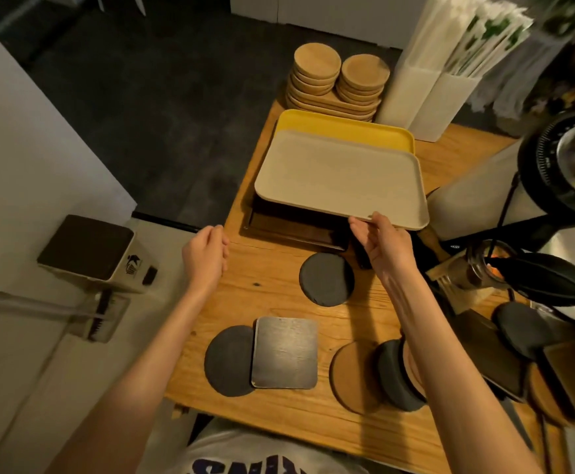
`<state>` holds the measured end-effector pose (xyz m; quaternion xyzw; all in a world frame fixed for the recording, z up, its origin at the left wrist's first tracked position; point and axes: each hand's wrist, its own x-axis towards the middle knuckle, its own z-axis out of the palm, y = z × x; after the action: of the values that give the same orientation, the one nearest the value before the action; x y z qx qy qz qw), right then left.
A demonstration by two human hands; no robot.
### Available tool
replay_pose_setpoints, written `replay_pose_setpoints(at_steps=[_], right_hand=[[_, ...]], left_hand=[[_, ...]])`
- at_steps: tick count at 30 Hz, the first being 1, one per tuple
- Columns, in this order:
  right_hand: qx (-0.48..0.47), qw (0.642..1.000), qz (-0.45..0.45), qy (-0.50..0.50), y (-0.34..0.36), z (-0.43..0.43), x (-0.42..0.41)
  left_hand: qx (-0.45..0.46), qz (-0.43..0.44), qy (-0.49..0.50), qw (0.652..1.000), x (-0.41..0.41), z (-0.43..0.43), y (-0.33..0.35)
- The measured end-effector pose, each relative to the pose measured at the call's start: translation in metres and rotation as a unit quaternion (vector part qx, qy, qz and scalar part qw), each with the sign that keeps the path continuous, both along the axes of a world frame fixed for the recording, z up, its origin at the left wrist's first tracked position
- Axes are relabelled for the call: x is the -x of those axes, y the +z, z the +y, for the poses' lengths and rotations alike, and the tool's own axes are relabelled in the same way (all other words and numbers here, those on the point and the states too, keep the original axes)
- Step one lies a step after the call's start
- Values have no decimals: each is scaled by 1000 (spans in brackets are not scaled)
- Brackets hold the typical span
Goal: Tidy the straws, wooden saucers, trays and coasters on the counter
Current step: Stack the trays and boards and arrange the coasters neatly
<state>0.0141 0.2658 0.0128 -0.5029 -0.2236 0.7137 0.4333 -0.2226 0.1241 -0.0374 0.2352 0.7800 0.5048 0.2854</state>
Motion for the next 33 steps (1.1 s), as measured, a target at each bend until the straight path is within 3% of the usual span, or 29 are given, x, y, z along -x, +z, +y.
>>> replay_pose_setpoints(at_steps=[13,20,33], right_hand=[[18,999,-29,-16,-11,31,12],[26,986,-160,49,-17,49,18],[-24,977,-210,41,-18,27,9]], left_hand=[[-1,203,-14,979,-11,-4,-27],[-15,233,-28,972,-11,-4,-27],[-14,238,-35,970,-13,-1,-22]])
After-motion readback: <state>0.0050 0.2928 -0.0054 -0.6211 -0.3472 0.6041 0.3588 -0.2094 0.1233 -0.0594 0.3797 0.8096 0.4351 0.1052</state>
